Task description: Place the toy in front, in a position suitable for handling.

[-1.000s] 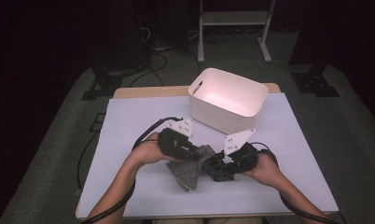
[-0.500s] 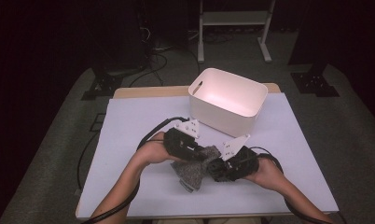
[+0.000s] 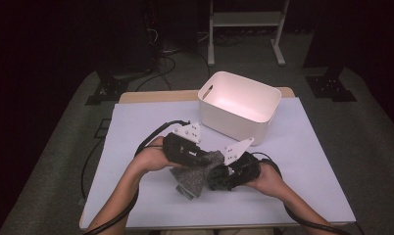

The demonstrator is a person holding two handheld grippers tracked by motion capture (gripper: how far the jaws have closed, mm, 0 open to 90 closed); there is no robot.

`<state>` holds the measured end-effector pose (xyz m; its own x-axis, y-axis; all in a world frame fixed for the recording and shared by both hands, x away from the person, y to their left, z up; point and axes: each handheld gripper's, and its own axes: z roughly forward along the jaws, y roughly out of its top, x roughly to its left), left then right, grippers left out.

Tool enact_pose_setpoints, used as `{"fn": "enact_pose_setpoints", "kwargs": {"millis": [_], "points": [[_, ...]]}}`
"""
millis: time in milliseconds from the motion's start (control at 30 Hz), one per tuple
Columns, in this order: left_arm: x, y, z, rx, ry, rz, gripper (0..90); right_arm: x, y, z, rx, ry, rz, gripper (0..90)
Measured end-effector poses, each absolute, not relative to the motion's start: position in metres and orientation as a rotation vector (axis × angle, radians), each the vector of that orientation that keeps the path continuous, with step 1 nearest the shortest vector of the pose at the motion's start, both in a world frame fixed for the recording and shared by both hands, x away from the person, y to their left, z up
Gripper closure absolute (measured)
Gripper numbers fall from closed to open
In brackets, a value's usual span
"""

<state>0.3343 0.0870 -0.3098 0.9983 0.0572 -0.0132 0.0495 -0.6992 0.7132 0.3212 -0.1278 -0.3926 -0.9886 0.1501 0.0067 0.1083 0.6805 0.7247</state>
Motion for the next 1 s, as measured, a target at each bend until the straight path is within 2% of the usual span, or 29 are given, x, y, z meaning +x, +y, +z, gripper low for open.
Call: {"fn": "enact_pose_setpoints", "kwargs": {"millis": [67,133,233,300,367,800,1000], "points": [[0.335,0.089,-0.313,2.334,0.08,0.0,77.8,0.322,-0.127,-0.393,0.216,2.836,1.215,54.1],[0.335,0.089,-0.314,2.317,0.08,-0.015,77.8,0.319,-0.13,-0.391,0.214,2.818,1.22,47.2],[0.335,0.086,-0.315,2.306,0.08,-0.015,77.6,0.314,-0.143,-0.384,0.218,2.782,1.281,50.0],[0.336,0.083,-0.314,2.31,0.074,-0.013,77.6,0.312,-0.148,-0.379,0.214,2.755,1.295,57.3],[0.336,0.081,-0.313,2.317,0.071,0.002,77.7,0.31,-0.15,-0.378,0.206,2.743,1.275,59.9],[0.342,0.104,-0.336,2.288,0.156,-0.055,77.8,0.316,-0.159,-0.381,0.233,2.74,1.338,60.3],[0.339,0.103,-0.322,2.253,0.122,-0.062,78.0,0.317,-0.157,-0.381,0.245,2.731,1.329,60.2]]}}
